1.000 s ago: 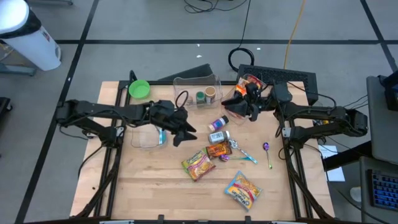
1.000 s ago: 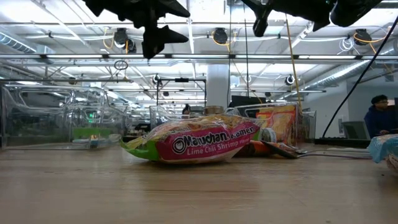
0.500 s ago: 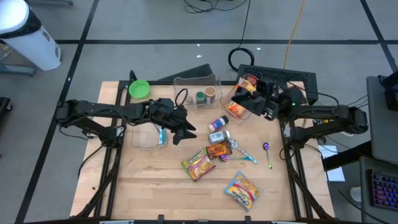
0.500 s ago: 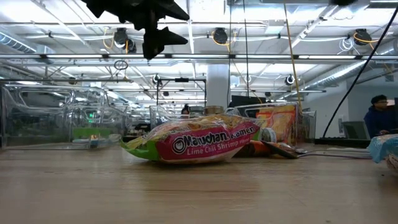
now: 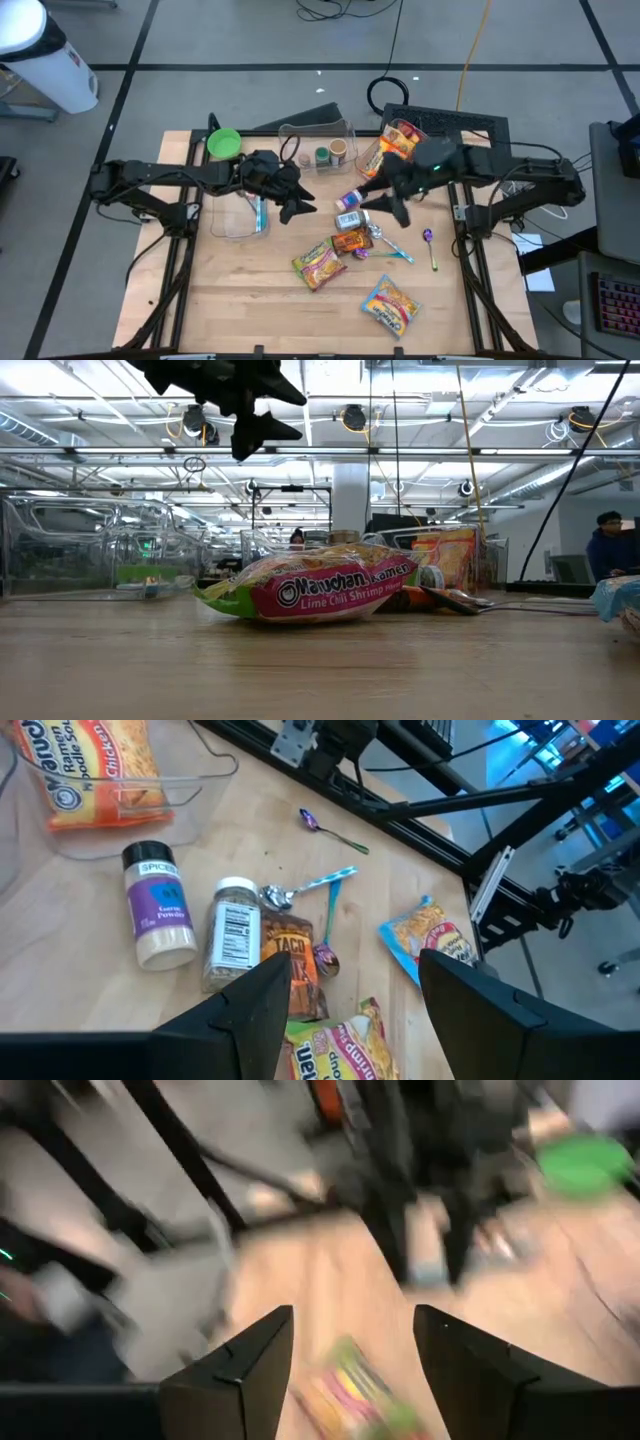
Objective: Pick & Place Food Item
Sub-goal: Put the white patterned spoon into the left transparent bin
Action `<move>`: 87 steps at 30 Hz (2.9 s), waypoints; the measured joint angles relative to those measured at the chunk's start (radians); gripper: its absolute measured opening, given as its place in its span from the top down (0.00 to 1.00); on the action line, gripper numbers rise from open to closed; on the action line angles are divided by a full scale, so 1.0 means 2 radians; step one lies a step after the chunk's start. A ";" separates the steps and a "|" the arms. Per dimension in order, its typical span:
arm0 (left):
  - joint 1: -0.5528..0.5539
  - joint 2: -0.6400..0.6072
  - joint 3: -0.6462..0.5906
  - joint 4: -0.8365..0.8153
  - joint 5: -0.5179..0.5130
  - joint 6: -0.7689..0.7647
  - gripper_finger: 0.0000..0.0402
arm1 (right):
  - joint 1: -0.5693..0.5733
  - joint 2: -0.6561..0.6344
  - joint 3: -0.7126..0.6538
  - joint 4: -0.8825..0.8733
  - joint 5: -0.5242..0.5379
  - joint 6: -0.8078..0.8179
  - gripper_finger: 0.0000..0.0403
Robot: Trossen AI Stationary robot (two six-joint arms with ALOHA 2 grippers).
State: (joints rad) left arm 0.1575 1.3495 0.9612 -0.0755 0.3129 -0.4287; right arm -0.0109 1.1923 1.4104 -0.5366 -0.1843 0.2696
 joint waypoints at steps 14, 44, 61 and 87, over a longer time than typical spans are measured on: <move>-0.001 0.000 0.000 -0.001 0.000 -0.018 0.43 | 0.007 0.007 -0.157 0.027 -0.041 0.091 0.50; -0.001 0.000 0.000 -0.001 -0.004 -0.012 0.43 | 0.104 0.062 -0.385 0.084 0.131 0.309 0.59; -0.001 0.000 0.000 -0.002 -0.004 -0.014 0.43 | 0.108 0.107 -0.384 0.071 0.140 0.317 0.87; -0.003 0.000 0.000 0.098 -0.004 -0.066 0.43 | -0.007 -0.147 -0.274 0.318 0.276 0.155 0.99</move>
State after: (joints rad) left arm 0.1520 1.3502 0.9619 0.1210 0.3047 -0.5599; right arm -0.0253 0.8984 0.8631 0.0984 0.3669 0.5799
